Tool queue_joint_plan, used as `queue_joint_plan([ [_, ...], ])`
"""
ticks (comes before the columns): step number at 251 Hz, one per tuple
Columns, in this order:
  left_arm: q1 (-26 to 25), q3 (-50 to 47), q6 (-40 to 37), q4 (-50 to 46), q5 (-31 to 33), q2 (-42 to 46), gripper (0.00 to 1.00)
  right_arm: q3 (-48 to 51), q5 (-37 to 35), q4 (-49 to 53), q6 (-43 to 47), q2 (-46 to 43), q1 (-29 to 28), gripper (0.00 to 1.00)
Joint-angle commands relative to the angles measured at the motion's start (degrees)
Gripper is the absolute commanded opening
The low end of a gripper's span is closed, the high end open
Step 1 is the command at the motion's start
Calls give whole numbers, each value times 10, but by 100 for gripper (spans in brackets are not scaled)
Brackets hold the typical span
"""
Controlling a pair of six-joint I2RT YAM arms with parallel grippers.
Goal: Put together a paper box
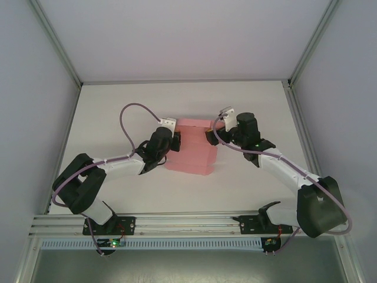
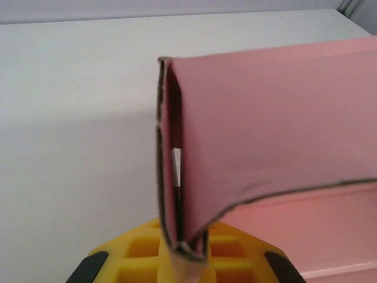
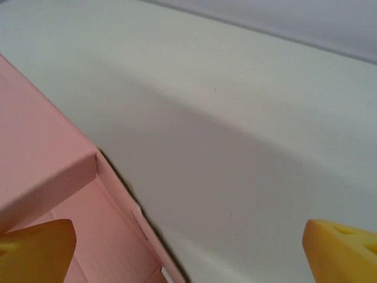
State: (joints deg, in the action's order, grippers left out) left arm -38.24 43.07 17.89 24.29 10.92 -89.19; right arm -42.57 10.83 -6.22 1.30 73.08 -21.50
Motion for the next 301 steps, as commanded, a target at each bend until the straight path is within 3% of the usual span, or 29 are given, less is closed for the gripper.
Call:
queue_joint_plan([
  [1,-6,12,34,28,7,18,0,-1,-43,-9,-14,-38,7,98],
  [38,1,19,67,1,34,37,0,25,-54,96,12,-111,26,98],
  [78,6,26,65,-18,27,57,0,59,-17,145,28,-163,47,98],
  [124,6,24,56,-25,26,66,0,62,-14,155,31,-152,53,98],
  [178,7,18,47,-19,3,58,0,38,11,99,25,-111,53,98],
  [202,7,23,46,-28,25,51,0,21,37,103,31,-108,54,98],
  [236,7,29,50,-49,74,44,0,10,-26,184,53,-133,57,98],
  [301,8,27,37,-42,50,49,0,58,-9,155,37,-139,64,98],
])
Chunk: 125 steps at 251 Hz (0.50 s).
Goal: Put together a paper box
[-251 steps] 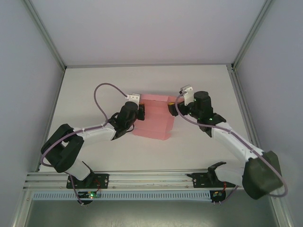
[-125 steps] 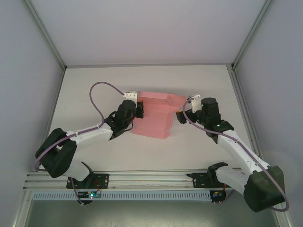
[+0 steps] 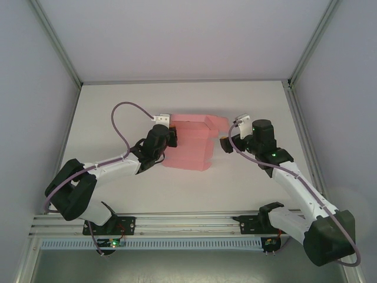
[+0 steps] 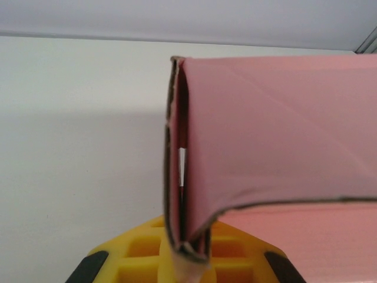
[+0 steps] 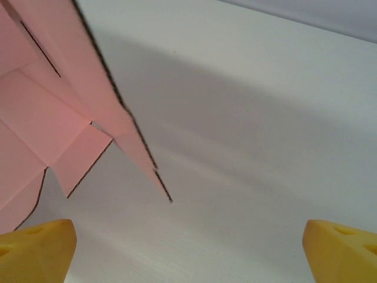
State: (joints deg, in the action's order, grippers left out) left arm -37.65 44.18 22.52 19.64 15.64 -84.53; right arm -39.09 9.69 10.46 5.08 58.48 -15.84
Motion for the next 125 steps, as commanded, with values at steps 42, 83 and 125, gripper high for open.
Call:
queue_joint_plan([
  [42,1,13,-24,24,-40,-2,0,-11,39,-51,3,55,8,98],
  [83,0,12,-32,33,-58,-13,0,-63,85,-95,-2,109,-1,98],
  [125,-1,12,-34,33,-64,-24,0,-85,58,-110,16,148,-47,98],
])
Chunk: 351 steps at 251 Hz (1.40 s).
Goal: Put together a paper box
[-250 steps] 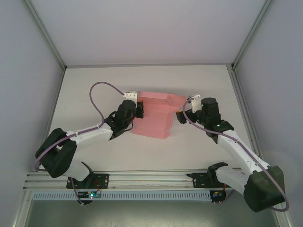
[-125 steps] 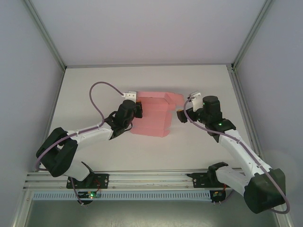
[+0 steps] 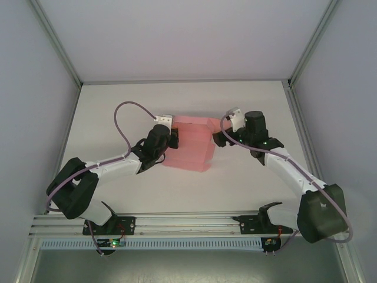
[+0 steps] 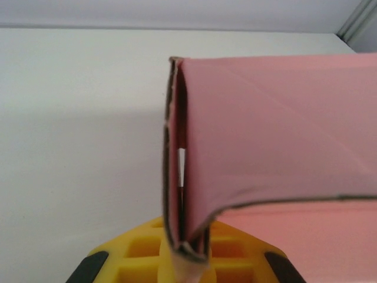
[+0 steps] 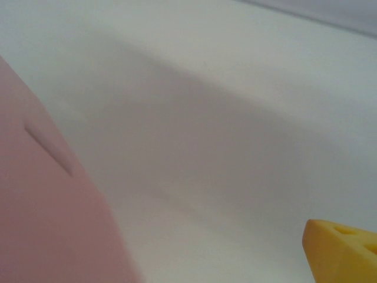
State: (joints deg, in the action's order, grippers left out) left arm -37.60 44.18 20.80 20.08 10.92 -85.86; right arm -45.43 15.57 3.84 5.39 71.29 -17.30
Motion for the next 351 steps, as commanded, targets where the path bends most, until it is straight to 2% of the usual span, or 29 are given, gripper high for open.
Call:
queue_joint_plan([
  [1,-1,12,-16,28,-16,-11,0,-21,-2,-46,13,21,-34,98],
  [62,0,6,2,49,-21,-4,0,-13,-145,-117,6,76,-99,98],
  [81,1,6,14,44,-4,0,0,-9,-181,-114,0,67,-104,98],
  [97,1,11,19,26,15,3,0,5,-182,-112,-4,38,-101,98],
  [117,6,11,22,15,25,4,0,29,-153,-97,-6,-20,-88,98],
  [136,16,3,29,15,26,6,0,52,-94,-72,-10,-84,-58,98],
  [182,41,-16,32,17,-11,23,0,94,17,-50,-42,-203,65,98],
  [204,46,-23,25,22,-41,33,0,83,63,-56,-69,-200,134,98],
  [231,46,-29,19,27,-63,42,0,37,158,-49,-92,-131,192,95],
  [258,46,-30,19,30,-69,44,0,-17,276,-42,-87,-43,186,85],
  [273,46,-28,21,34,-68,43,0,-40,316,-33,-75,-5,167,82],
  [310,47,-21,25,30,-61,39,0,-72,362,36,16,43,100,75],
  [351,46,-8,32,18,-44,30,0,-54,385,29,38,47,65,73],
])
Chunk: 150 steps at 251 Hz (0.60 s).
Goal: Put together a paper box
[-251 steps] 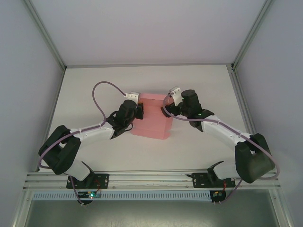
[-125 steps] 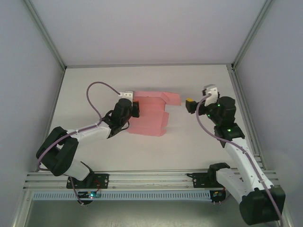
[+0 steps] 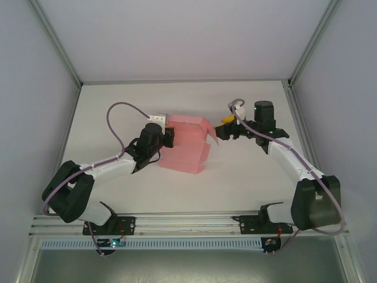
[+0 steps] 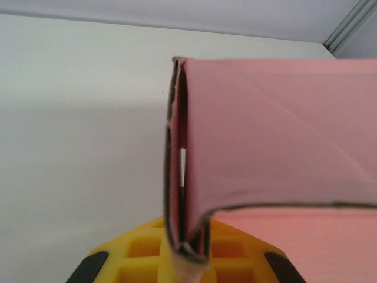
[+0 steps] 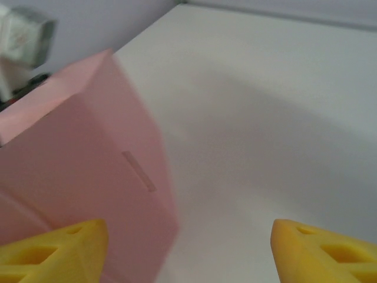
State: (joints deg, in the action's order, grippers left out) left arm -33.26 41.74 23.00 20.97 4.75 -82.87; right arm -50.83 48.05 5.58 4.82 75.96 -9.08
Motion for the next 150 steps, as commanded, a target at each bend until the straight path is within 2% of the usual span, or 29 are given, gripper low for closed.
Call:
queue_joint_plan([
  [1,3,17,11,9,17,-1,0,0,59,11,44,0,-18,73],
  [86,2,40,20,-13,29,-17,0,-6,-86,-2,40,24,-117,70],
  [150,3,48,27,-49,78,-21,0,13,-101,25,60,8,-143,74],
])
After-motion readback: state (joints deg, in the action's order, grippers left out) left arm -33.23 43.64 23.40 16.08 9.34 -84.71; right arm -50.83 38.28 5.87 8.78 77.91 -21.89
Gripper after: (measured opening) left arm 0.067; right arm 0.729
